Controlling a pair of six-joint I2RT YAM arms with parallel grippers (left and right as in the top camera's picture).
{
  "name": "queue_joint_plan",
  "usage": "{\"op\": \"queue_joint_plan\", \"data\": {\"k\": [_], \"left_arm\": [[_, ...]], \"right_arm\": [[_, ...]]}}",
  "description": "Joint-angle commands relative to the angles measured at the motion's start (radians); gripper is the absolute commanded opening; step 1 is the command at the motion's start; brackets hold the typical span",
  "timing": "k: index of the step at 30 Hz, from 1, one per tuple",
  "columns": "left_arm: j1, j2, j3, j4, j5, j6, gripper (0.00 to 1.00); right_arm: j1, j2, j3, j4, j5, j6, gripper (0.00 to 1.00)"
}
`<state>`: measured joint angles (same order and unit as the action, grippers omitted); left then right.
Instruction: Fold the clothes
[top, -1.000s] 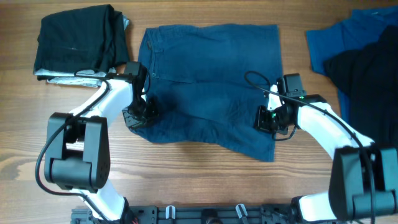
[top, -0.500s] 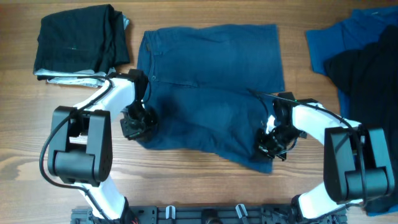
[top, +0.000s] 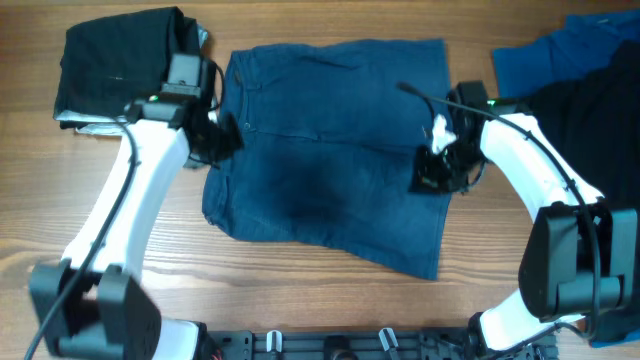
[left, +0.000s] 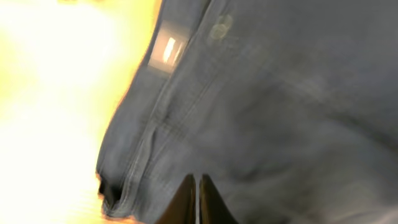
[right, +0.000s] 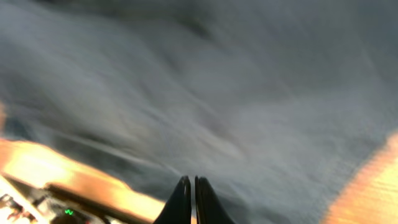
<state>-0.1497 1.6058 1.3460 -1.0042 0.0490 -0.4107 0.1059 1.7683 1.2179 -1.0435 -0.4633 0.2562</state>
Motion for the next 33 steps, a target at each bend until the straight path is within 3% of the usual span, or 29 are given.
{"op": "queue_joint_plan", "data": {"k": [1,5,11,15,22,33], "left_arm": [[0.002,-0.003,0.007,0.085,-0.013,-0.006,0.10],[0.002,0.102,0.007,0.170,-0.013,0.053,0.12],[0.002,0.292,0.007,0.329,0.098,0.067,0.09],[0.002,0.351,0.007,0.362,0.117,0.067,0.08],[0.002,0.388,0.007,0.370,0.101,0.067,0.08],[0.002,0.489,0.007,0.396,0.024,0.067,0.07]], "right_arm": [[0.009,-0.027,0.034,0.137,-0.248,-0.071,0.04],[0.077,-0.018,0.033,0.371,-0.268,-0.064,0.04],[0.214,0.050,0.033,0.686,-0.251,0.169,0.04],[0.284,0.140,0.033,0.712,-0.134,0.225,0.04],[0.297,0.358,0.033,0.725,-0.144,0.382,0.04],[0.256,0.369,0.033,0.705,-0.154,0.398,0.04]]}}
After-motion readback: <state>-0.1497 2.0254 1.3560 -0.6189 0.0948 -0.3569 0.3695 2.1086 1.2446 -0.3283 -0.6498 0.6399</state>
